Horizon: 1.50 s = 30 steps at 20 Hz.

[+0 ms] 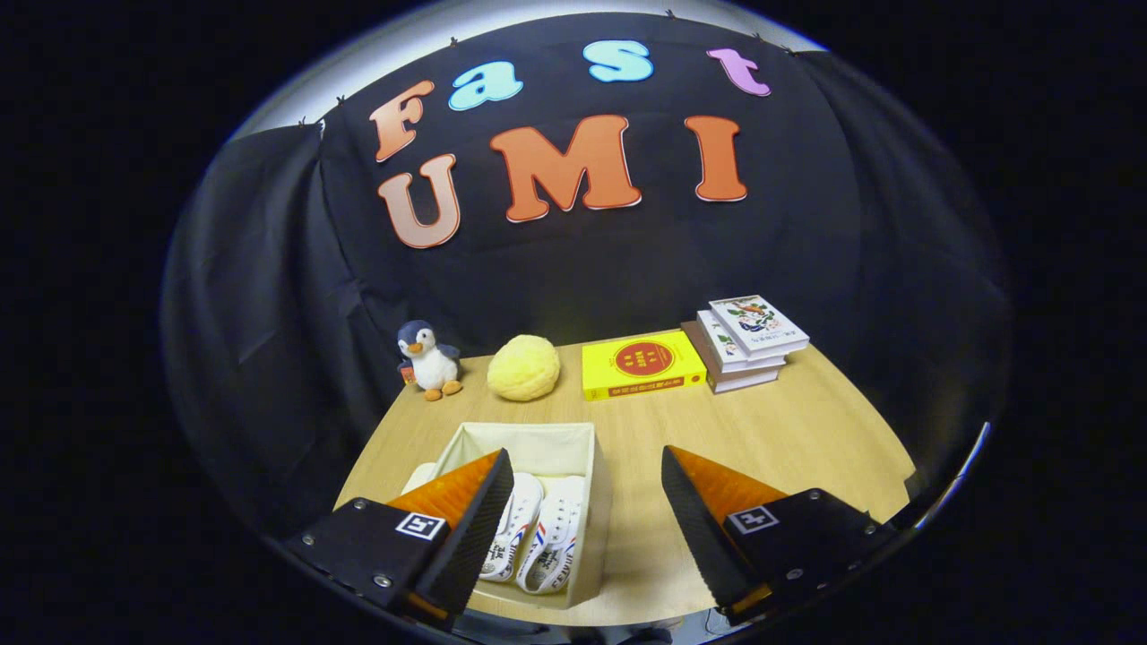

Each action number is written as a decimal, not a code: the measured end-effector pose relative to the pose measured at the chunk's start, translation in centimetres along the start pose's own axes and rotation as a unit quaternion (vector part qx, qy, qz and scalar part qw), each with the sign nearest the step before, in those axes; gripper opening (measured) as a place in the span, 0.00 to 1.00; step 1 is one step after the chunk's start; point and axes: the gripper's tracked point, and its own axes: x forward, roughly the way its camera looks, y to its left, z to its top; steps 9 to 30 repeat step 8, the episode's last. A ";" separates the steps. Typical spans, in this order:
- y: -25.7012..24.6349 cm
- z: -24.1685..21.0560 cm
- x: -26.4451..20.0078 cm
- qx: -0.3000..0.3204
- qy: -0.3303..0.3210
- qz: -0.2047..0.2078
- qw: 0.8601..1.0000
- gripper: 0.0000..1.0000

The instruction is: Open the storage box then place both shoes into the box .Put the left shoe in first, then the right shoe, with the right side of both shoes facing outward in a uniform manner.

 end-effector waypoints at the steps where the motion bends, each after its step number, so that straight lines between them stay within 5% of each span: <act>1: -0.5 0.5 -0.4 0.004 -0.002 0.001 1.000 0.98; 8: -6.7 3.4 -1.3 0.009 -0.025 -0.016 1.000 0.98; 30: -6.7 3.4 -1.3 0.009 -0.025 -0.016 1.000 0.98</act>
